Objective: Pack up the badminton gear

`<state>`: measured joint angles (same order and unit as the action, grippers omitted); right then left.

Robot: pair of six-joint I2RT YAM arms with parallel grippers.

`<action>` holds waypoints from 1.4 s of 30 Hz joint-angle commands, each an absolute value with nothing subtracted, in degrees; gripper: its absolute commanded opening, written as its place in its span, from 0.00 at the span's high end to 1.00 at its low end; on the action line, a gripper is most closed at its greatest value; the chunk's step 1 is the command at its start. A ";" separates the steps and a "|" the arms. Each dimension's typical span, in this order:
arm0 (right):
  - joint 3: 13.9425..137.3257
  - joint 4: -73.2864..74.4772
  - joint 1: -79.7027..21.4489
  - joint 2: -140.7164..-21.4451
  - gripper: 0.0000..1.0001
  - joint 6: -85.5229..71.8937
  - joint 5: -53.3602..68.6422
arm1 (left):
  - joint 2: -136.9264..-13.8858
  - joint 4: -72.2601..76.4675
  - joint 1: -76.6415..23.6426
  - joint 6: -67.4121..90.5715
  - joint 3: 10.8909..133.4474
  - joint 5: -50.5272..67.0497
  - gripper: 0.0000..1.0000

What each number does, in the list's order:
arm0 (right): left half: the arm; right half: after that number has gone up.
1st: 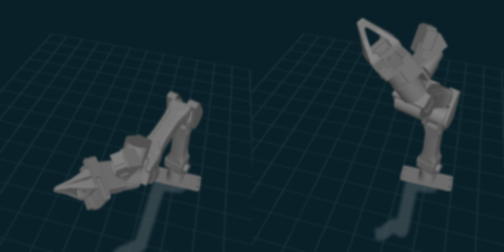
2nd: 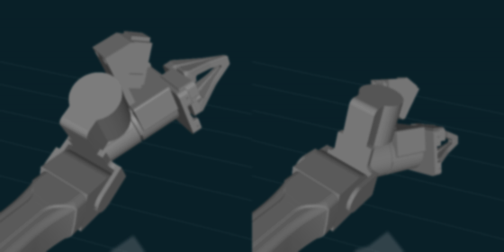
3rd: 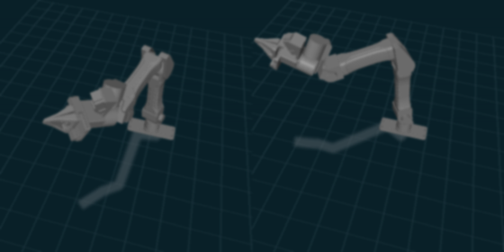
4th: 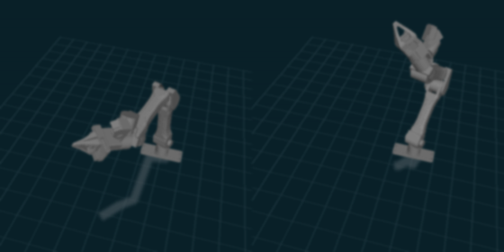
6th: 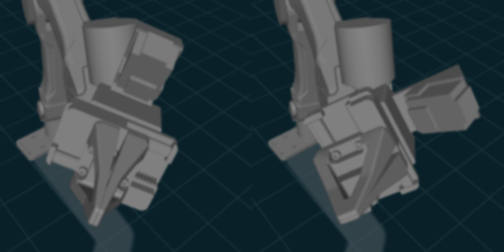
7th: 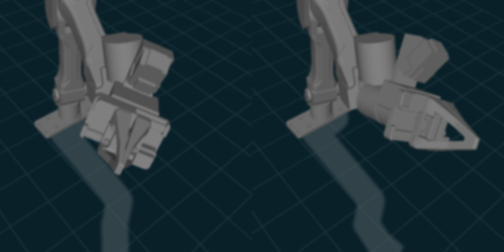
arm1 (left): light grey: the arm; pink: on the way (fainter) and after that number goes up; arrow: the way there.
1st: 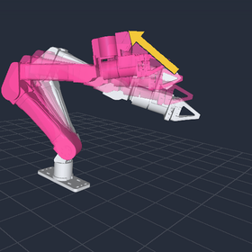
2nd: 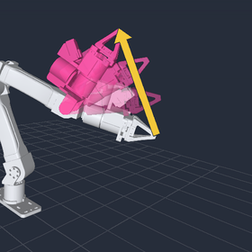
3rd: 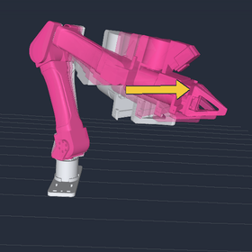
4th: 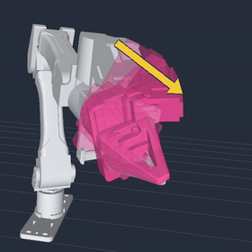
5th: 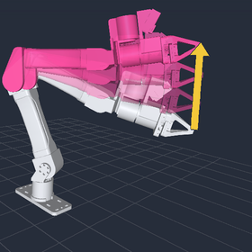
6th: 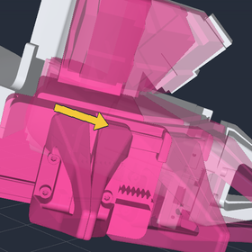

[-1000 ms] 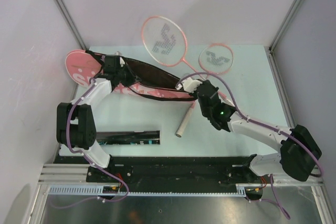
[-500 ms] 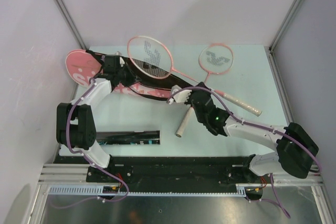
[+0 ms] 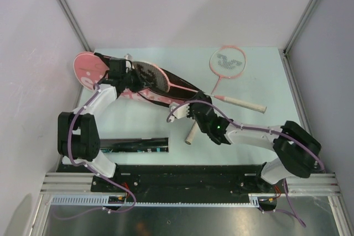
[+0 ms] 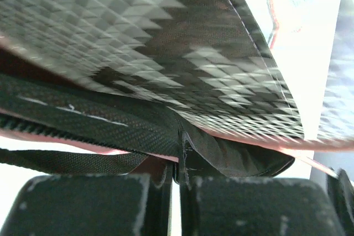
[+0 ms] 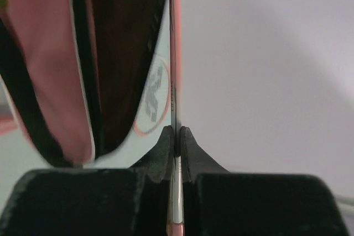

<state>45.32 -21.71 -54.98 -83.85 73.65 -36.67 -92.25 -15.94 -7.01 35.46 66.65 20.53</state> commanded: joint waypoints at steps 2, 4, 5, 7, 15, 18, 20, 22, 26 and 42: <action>52.11 -24.98 -55.64 -86.83 1.00 77.18 -27.43 | -85.53 -13.54 -8.44 29.62 63.21 25.14 1.00; 55.61 -24.61 -54.76 -89.72 1.00 75.43 -22.89 | -83.60 -12.05 -9.48 29.27 60.84 25.84 1.00; 58.24 -24.00 -54.58 -90.61 1.00 74.37 -21.63 | -83.24 -11.43 -9.93 29.62 60.30 25.93 1.00; 61.85 -21.28 -54.75 -92.71 1.00 70.25 -19.26 | -82.36 -10.29 -11.33 30.14 58.29 26.36 1.00; 76.02 -14.34 -56.08 -103.78 1.00 57.76 -13.19 | -76.21 1.65 -15.55 32.87 50.55 26.54 1.00; 77.43 -14.67 -54.76 -105.90 1.00 54.85 -8.44 | -74.54 5.45 -15.64 33.31 47.73 27.16 1.00; 78.48 -15.99 -54.67 -107.22 1.00 53.36 -7.74 | -74.53 5.89 -15.91 33.22 47.29 27.42 1.00; 79.27 -16.78 -54.58 -108.45 1.00 50.90 -6.07 | -75.58 6.24 -16.08 33.40 47.20 27.94 1.00; 80.95 -18.02 -53.97 -109.78 1.00 44.05 -6.24 | -75.50 8.61 -16.52 34.01 46.14 27.16 1.00; 91.14 -0.88 -55.02 -109.69 1.00 22.01 -21.79 | -76.46 12.92 -16.79 36.82 45.26 23.03 1.00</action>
<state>84.23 0.45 -54.48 -110.06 32.60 -18.35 -76.69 7.79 -15.68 36.05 45.76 23.64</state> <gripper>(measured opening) 0.028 0.023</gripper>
